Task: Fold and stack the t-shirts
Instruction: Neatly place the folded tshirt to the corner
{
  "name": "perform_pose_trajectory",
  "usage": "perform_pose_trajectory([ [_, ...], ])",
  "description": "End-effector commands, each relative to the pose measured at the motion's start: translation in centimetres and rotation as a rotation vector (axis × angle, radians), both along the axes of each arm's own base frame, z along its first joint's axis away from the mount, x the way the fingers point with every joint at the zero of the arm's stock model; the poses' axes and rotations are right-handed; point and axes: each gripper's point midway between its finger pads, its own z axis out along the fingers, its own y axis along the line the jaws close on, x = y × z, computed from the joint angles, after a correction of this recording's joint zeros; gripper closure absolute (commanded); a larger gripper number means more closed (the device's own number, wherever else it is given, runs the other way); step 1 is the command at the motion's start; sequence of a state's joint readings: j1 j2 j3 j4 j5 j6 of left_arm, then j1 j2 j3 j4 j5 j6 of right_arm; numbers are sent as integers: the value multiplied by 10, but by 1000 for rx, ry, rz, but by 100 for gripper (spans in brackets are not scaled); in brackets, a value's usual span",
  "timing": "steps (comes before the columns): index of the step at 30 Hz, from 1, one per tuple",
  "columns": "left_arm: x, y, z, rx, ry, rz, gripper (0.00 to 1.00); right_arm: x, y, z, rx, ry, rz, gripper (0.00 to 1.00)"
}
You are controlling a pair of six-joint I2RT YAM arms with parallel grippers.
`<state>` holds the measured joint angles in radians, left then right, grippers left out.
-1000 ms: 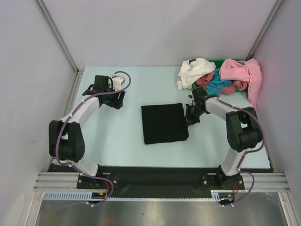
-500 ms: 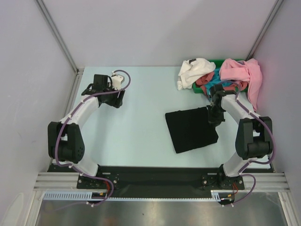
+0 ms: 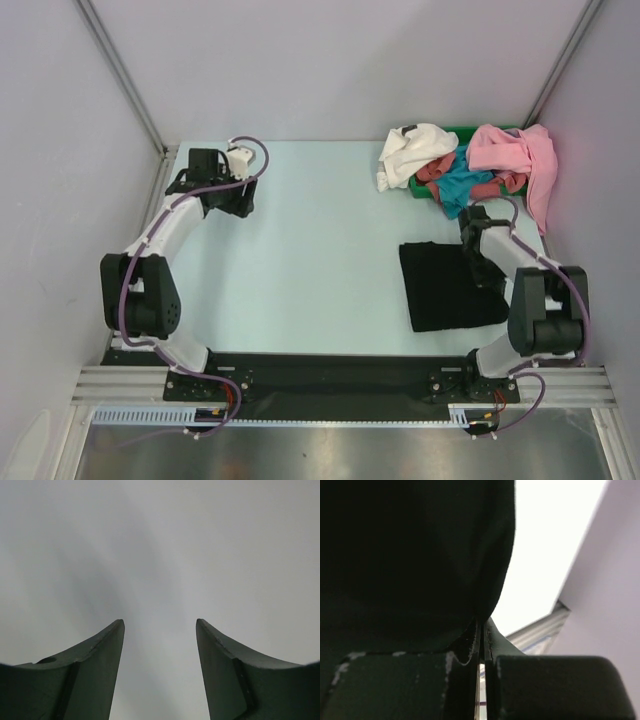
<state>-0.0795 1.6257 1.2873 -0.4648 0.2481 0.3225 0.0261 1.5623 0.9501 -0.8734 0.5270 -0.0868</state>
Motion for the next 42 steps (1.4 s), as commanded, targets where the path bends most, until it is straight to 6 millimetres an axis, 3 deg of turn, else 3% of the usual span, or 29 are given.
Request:
perform_pose_trajectory([
  [1,17,0,17,-32,-53,-13,35,-11,-34,30,-192,-53,63,100],
  [4,20,-1,19,-37,-61,-18,36,-26,-59,40,-269,-104,45,100],
  [5,20,-2,19,-39,-62,-25,36,-22,-66,48,-295,-173,39,100],
  [7,19,-3,18,-45,-57,-25,36,-41,-81,42,-338,-132,29,100],
  [14,18,-5,20,-68,-58,-27,36,-49,-121,48,-395,-174,-16,100],
  [22,17,0,23,-62,-65,-15,36,-49,-138,39,-390,-132,-29,99],
  [26,17,1,23,-63,-63,-9,36,-69,-135,33,-381,-127,-70,87],
  [27,17,0,23,-65,-63,-10,36,-80,-131,23,-372,-103,-69,86],
  [29,18,-1,21,-69,-60,-12,36,-96,-131,23,-387,-105,-74,82],
  [30,18,0,21,-71,-58,-11,36,-108,-126,11,-369,-77,-62,80],
  [32,18,-1,18,-73,-50,-13,36,-115,-124,7,-356,-86,-73,63],
  [35,18,-1,16,-71,-44,-17,36,-105,-137,28,-432,-123,-113,31],
  [36,18,0,16,-69,-44,-17,36,-101,-141,35,-450,-133,-115,24],
  [37,17,1,16,-63,-46,-21,36,-88,-147,54,-477,-191,-128,18],
  [39,15,3,13,-56,-37,-20,36,-63,-147,80,-467,-343,-185,16],
  [40,15,5,13,-55,-37,-14,36,-46,-147,111,-445,-419,-200,15],
  [42,14,7,12,-51,-31,-8,36,-13,-124,123,-315,-557,-225,16],
])
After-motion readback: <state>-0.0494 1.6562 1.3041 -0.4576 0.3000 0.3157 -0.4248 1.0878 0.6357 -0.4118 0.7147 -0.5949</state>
